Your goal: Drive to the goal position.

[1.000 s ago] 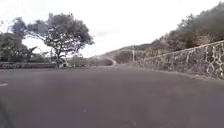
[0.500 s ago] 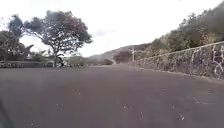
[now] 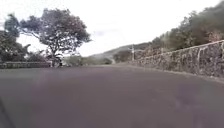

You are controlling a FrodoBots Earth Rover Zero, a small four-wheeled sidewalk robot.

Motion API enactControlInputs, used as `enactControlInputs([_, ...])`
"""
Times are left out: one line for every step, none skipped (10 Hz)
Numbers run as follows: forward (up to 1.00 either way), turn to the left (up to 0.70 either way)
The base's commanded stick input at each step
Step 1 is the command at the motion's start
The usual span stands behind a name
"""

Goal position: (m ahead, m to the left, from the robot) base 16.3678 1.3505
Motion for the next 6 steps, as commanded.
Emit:
enactControlInputs([1.0, 0.0])
enactControlInputs([1.0, 0.0])
enactControlInputs([1.0, 0.0])
enactControlInputs([1.0, 0.0])
enactControlInputs([1.0, 0.0])
enactControlInputs([1.0, 0.0])
